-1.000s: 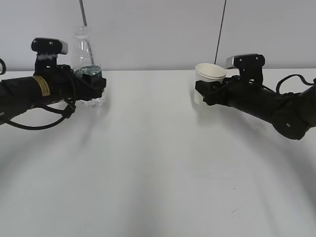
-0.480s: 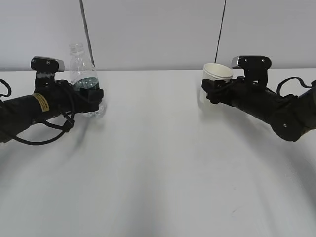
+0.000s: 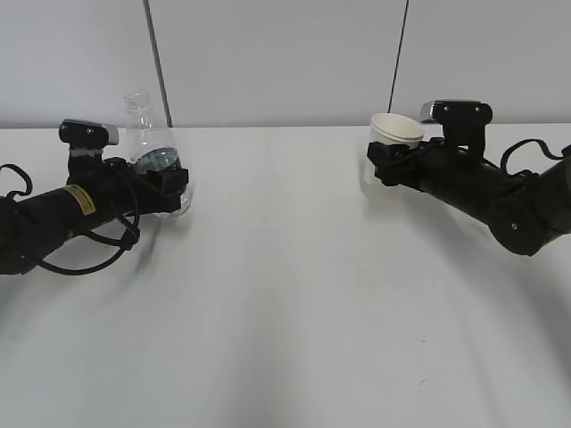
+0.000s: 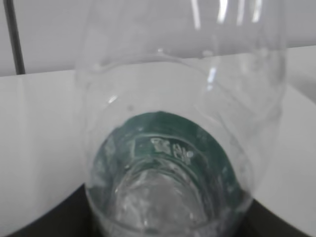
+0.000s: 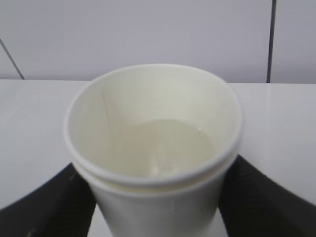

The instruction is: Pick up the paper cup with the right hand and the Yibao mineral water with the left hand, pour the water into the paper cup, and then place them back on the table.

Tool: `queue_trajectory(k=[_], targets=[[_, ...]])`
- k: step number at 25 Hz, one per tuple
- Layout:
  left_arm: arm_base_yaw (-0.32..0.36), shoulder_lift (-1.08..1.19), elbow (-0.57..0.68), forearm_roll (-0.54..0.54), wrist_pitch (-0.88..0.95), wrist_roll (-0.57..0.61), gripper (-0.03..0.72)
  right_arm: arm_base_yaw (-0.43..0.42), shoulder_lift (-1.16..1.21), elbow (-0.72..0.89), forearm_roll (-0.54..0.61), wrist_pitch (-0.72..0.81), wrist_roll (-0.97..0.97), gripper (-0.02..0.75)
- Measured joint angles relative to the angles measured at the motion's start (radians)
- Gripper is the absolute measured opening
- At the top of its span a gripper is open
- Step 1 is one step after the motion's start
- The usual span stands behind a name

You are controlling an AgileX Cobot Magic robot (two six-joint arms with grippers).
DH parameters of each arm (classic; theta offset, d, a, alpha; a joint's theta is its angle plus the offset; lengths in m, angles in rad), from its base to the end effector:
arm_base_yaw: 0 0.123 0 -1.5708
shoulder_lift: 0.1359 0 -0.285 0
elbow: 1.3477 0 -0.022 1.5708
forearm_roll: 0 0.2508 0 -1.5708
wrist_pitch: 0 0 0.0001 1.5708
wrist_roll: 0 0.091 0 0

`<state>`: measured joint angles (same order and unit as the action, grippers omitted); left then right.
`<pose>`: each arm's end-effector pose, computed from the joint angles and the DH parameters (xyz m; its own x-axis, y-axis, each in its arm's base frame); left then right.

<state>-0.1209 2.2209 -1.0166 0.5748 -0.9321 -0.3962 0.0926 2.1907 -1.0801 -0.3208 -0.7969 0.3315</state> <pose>0.4024 -0.0889 0.0866 -0.2798 0.0089 -0.9600 0.5185 0.8430 -0.1433 0.4269 0.0602 0.1054 -0.2793 0.0750 -0.9573 -0.2802 0.9472 0.1559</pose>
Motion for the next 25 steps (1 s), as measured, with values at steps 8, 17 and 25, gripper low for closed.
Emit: queue_trajectory(k=[8, 17, 25], targets=[[0.0, 0.01, -0.006, -0.003, -0.012, 0.004, 0.353, 0.0, 0.0, 0.0, 0.007, 0.0, -0.022, 0.543], [0.0, 0.01, -0.007, -0.002, -0.011, 0.004, 0.353, 0.0, 0.032, 0.0, 0.08, -0.003, -0.074, 0.543], [0.0, 0.01, -0.008, -0.002, -0.01, 0.004, 0.353, 0.0, 0.089, -0.002, 0.094, -0.085, -0.079, 0.543]])
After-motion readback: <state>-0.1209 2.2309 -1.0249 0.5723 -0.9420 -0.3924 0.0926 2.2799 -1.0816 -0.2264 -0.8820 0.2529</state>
